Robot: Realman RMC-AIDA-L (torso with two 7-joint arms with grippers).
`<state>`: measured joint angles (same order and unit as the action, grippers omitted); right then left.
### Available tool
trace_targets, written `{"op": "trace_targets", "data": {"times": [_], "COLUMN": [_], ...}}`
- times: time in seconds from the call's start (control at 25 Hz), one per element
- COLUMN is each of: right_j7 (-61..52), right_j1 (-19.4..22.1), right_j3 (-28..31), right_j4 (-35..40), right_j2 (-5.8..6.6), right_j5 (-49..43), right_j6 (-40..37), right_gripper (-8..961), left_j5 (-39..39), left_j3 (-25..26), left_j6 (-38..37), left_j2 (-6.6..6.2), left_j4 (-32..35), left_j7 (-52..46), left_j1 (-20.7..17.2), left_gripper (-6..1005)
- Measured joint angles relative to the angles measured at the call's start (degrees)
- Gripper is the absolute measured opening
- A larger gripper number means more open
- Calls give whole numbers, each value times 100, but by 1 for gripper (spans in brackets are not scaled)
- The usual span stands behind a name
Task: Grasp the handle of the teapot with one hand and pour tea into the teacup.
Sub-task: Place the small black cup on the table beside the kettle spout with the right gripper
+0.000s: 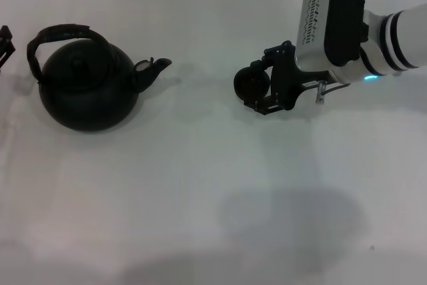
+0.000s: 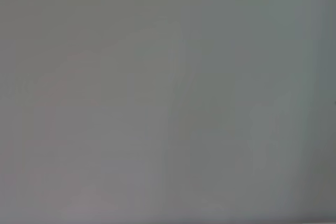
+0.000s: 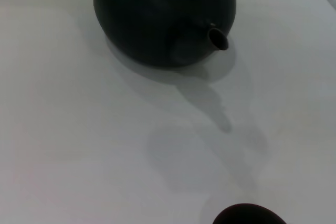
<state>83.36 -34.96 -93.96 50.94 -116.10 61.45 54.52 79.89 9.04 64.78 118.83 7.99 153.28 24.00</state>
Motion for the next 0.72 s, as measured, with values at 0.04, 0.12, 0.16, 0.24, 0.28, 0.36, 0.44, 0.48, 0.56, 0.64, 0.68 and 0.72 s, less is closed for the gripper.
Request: {"op": "trace_targets", "data": {"times": [0.04, 0.12, 0.16, 0.24, 0.28, 0.36, 0.44, 0.48, 0.56, 0.64, 0.68, 0.72], "right_j7": [-5, -6, -7, -8, -8, -9, -11, -11, -12, -9, -6, -4], "right_j1": [-1, -1, 2, 19, 25, 32, 41, 46, 50, 55, 59, 62], "right_j3": [-21, -29, -32, -35, -37, -41, -51, -61, -97, -134, -144, -148], "right_j4": [5, 6, 6, 4, -7, -43, -76, -96, -153, -197, -208, -213], "right_j2": [-1, 0, 0, -1, -4, -5, -6, -7, -8, -9, -9, -9], "right_j5": [0, 0, 0, 0, 6, 71, 149, 175, 223, 271, 278, 281], "right_j6": [-19, -32, -38, -48, -51, -55, -64, -74, -116, -146, -151, -154], "right_gripper": [727, 727, 727, 727, 727, 727, 726, 726, 726, 726, 726, 726], "left_j5": [0, 0, 0, 0, 0, 0, 0, 0, 0, 0, 0, 0], "left_j3": [0, 1, 1, 1, 1, 1, 1, 1, 1, 1, 1, 1], "left_j6": [0, 0, 0, -2, -5, -9, -9, -9, -10, -10, -10, -10], "left_j2": [0, 0, 0, 0, 0, 0, 0, 0, 0, 0, 0, 0], "left_j4": [0, 0, 1, 6, 6, 7, 3, 3, 2, 1, 0, 0], "left_j7": [0, 0, 0, 0, 0, 0, 0, 0, 0, 4, 22, 32], "left_j1": [0, -4, -6, -8, -9, -9, -5, -5, -4, -3, -2, -2], "left_gripper": [879, 879, 880, 880, 880, 880, 879, 879, 879, 880, 880, 880]}}
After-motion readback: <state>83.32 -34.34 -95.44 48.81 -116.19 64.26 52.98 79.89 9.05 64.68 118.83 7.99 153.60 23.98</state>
